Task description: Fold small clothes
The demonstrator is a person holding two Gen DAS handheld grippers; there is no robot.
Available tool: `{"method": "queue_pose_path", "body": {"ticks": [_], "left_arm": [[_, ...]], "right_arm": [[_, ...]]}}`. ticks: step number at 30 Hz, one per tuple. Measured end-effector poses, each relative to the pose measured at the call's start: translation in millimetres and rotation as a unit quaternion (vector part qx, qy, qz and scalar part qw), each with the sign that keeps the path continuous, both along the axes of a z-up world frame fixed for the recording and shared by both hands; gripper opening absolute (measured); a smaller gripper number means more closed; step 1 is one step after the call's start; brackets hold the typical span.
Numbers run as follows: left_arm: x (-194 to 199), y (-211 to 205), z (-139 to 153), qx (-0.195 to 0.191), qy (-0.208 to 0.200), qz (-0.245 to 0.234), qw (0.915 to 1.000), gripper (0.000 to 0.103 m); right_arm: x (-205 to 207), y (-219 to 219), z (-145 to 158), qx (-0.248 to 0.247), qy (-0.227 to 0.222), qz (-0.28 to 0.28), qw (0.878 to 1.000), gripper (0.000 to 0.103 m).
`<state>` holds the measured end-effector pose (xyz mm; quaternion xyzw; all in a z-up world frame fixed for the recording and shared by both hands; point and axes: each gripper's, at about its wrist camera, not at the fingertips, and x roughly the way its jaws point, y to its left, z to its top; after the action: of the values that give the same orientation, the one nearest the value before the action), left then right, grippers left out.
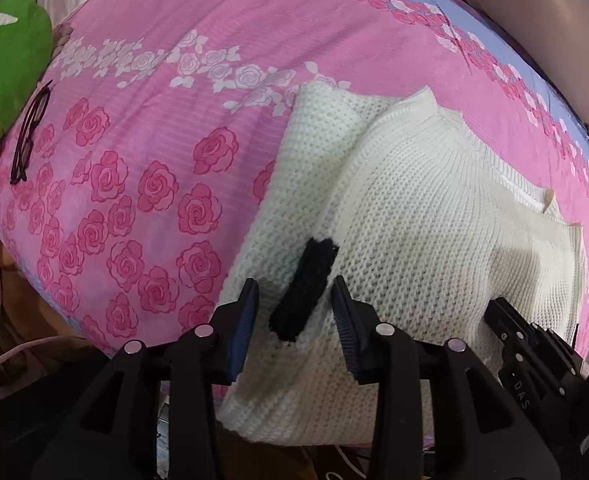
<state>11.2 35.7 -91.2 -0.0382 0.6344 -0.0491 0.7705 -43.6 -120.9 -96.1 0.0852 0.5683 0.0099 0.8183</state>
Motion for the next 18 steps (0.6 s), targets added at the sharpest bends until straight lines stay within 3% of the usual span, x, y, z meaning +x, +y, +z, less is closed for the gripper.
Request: {"method": "queue_pose_path", "body": {"ticks": [2, 4, 5, 7, 11, 12, 14, 15, 18], "left_arm": [[-1.0, 9.4, 2.2, -0.020, -0.004, 0.014, 0.9997, 0.043], [-4.6, 26.8, 9.5, -0.042, -0.028, 0.052, 0.9974, 0.065], [-5.6, 33.8, 11.3, -0.047, -0.040, 0.068, 0.9957, 0.068], [-2.5, 43.1, 5.8, -0.056, -0.039, 0.084, 0.9941, 0.070], [6.8, 46.7, -26.4, -0.093, 0.019, 0.086, 0.9917, 0.070], [6.8, 46.5, -24.4, -0.091, 0.008, 0.090, 0.9917, 0.070], [9.5, 38.6, -21.0, -0.092, 0.009, 0.069, 0.9933, 0.049], [10.5, 34.3, -17.8, -0.106, 0.014, 0.053, 0.9929, 0.029], [8.2, 19.7, 5.1, -0.118, 0.007, 0.028, 0.9926, 0.021]], "right_arm": [[0.7, 3.6, 1.8, -0.014, 0.003, 0.007, 1.000, 0.008], [2.2, 7.8, 1.9, -0.022, 0.003, 0.012, 1.000, 0.008], [2.5, 8.2, 1.6, -0.023, 0.001, 0.013, 1.000, 0.008], [2.9, 7.9, 2.0, -0.023, -0.002, 0.012, 1.000, 0.008], [1.4, 3.4, 3.8, -0.024, -0.004, 0.014, 1.000, 0.008], [1.0, 2.6, 3.9, -0.024, -0.005, 0.014, 1.000, 0.008], [-0.3, 0.3, 4.0, -0.020, -0.009, 0.015, 1.000, 0.008], [-1.1, -0.6, 4.3, -0.014, -0.012, 0.012, 1.000, 0.008], [-3.3, -8.1, 4.0, 0.012, -0.018, 0.006, 1.000, 0.008]]}}
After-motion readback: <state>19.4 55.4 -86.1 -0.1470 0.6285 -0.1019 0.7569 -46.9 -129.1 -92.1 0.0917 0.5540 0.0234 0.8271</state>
